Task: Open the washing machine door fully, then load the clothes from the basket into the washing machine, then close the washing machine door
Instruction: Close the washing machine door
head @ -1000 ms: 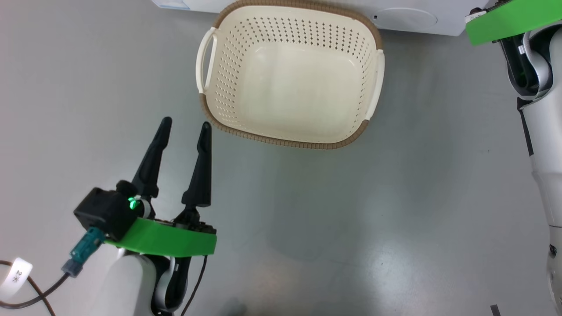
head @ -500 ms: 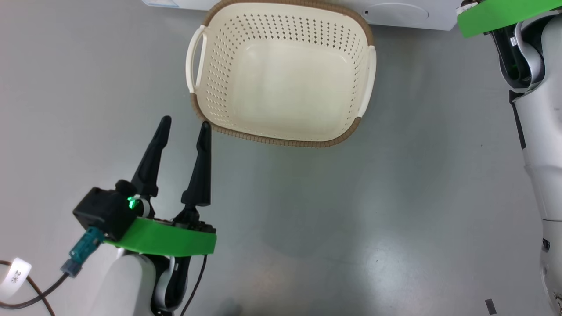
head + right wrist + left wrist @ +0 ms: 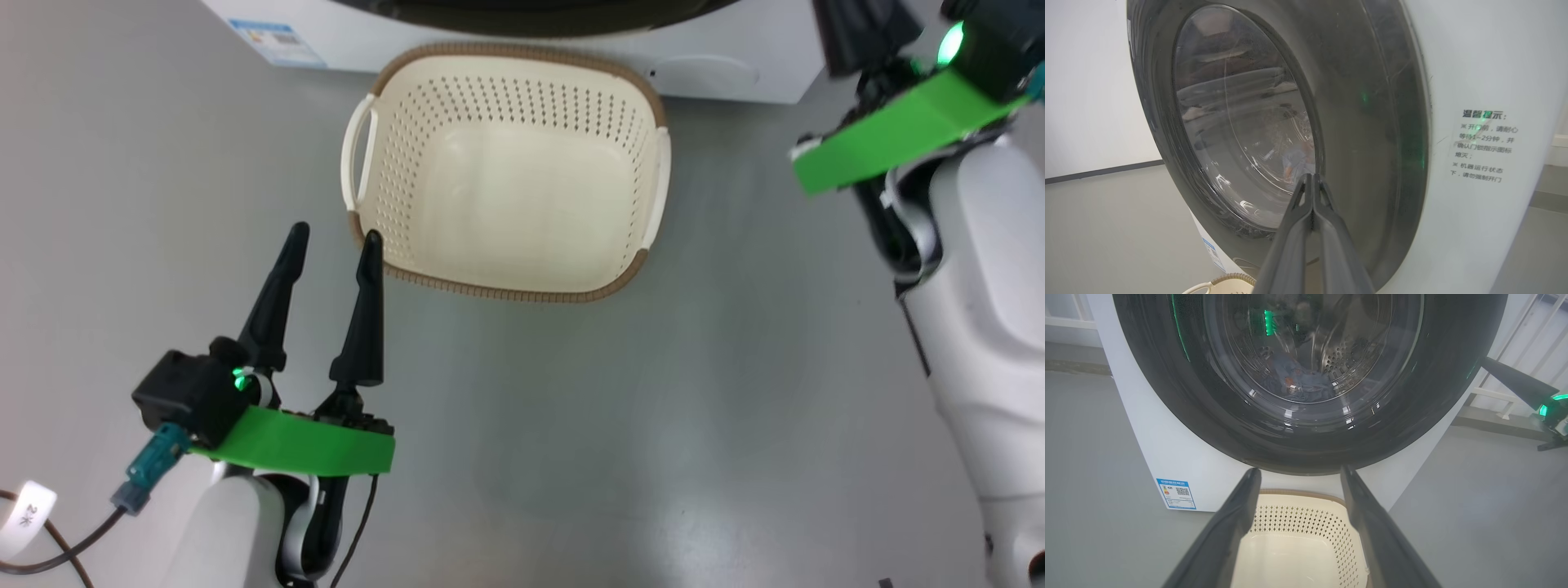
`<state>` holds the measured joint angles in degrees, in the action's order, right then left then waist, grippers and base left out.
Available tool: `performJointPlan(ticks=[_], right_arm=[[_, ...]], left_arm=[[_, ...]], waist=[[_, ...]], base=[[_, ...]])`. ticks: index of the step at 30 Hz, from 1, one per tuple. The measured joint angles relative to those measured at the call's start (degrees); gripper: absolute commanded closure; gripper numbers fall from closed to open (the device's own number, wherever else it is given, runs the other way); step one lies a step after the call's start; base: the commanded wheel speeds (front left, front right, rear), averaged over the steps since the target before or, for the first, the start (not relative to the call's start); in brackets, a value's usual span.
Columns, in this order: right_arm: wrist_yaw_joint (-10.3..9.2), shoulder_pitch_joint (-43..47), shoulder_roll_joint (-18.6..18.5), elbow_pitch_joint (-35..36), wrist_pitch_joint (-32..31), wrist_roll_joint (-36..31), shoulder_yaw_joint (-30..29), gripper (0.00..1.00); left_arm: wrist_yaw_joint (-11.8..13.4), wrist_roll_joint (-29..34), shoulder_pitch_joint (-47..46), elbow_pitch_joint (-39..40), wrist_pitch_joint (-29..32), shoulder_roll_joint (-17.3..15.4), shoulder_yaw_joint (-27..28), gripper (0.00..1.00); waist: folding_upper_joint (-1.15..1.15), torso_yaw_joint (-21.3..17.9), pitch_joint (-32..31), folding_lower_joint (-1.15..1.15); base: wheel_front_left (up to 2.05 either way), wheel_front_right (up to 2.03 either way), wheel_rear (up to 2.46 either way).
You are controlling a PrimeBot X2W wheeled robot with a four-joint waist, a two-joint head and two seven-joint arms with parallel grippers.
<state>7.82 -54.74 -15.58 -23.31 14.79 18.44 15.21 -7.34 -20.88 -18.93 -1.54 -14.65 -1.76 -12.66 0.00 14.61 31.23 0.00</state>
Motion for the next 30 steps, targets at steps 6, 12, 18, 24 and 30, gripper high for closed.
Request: performJointPlan(ticks=[6, 12, 18, 24, 30], right_arm=[[0.0, 6.0, 0.5, 1.9, 0.0, 1.7, 1.0, 1.0], [0.0, 12.7, 1.6, 3.9, 0.0, 1.8, 0.3, 1.0], [0.0, 18.8, 3.0, 4.3, -0.1, 1.9, -1.5, 0.03], [0.0, 24.5, 4.1, 5.3, -0.1, 1.9, -3.4, 0.0], [0.0, 29.9, 5.3, 5.8, -0.1, 1.9, -5.1, 0.0]], left_arm=[[0.0, 1.0, 0.4, -0.4, 0.0, 0.0, 0.4, 0.0], [0.0, 1.1, 2.7, -1.1, 0.0, -0.6, 1.5, 0.0], [0.0, 1.5, 4.2, -1.9, 0.0, -1.2, 2.4, 0.0], [0.0, 2.0, 6.5, -2.9, 0.0, -1.8, 3.2, 0.0], [0.0, 2.4, 9.7, -4.2, 0.0, -1.9, 6.1, 0.0]], waist=[[0.0, -1.0, -3.1, 0.0], [0.0, -2.8, -6.5, 0.0], [0.0, -4.2, -9.7, 0.0], [0.0, -5.6, -13.3, 0.0], [0.0, -7.0, -17.1, 0.0]], base=[[0.0, 0.0, 0.0], [0.0, 0.0, 0.0], [0.0, 0.0, 0.0], [0.0, 0.0, 0.0], [0.0, 0.0, 0.0]])
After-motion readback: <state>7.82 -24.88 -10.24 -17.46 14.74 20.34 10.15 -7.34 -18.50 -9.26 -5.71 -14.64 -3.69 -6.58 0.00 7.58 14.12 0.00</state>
